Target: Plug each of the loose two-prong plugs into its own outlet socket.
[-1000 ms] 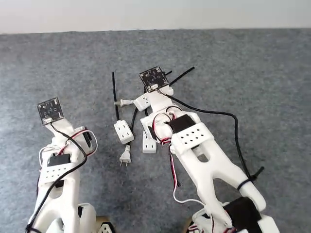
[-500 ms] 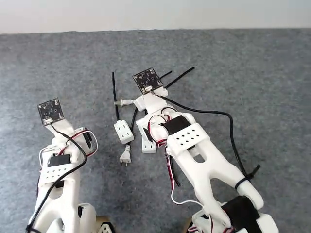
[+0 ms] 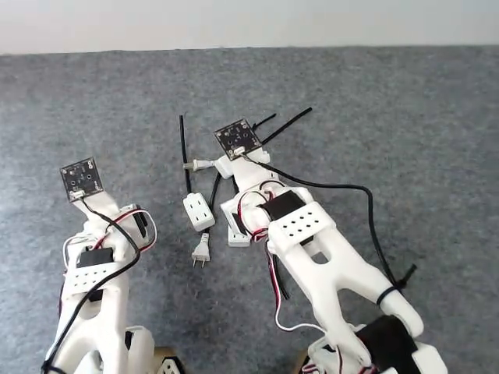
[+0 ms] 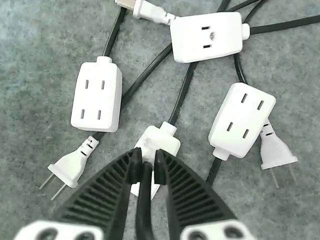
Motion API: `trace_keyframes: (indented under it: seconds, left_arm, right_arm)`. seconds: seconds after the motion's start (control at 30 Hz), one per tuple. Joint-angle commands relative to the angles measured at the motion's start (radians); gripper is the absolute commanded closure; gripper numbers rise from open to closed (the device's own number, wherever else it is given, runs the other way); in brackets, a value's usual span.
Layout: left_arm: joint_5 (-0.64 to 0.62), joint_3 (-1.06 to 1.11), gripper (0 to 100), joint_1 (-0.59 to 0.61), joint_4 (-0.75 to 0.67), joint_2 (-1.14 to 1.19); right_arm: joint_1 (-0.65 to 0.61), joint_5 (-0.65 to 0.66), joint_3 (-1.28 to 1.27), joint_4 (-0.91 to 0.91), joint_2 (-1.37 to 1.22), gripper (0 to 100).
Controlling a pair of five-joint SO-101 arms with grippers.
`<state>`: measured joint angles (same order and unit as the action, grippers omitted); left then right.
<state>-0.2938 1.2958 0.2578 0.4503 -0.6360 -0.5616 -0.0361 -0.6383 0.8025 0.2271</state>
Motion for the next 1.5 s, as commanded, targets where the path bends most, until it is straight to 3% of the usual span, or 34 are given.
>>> trace_keyframes:
  seconds: [0.0,0.2,0.53,0.8,1.0,1.27,1.47]
  left_arm:
    - [0.005,-0.007,92,0.005,-0.025,-0.020]
    - [0.006,0.024,92,0.005,-0.058,-0.025]
    - [0.006,0.048,92,0.005,-0.112,-0.025]
    - [0.006,0.042,92,0.005,-0.115,-0.025]
    - [0.006,0.042,92,0.005,-0.117,-0.025]
    - [0.006,0.044,92,0.003,-0.117,-0.025]
    - [0.006,0.045,92,0.003,-0.117,-0.025]
  right_arm:
    - [-0.013,-0.002,-0.020,0.013,-0.048,99.1]
    - [-0.033,0.037,0.051,0.022,-0.199,99.1]
    - [-0.033,0.046,0.092,0.079,-0.197,98.4]
    - [-0.035,0.080,0.091,0.108,-0.074,79.5]
    - [-0.048,0.083,0.095,0.099,-0.071,79.3]
    - [-0.140,0.199,0.091,0.001,-0.074,79.4]
    - [-0.110,0.222,0.091,-0.007,-0.076,79.5]
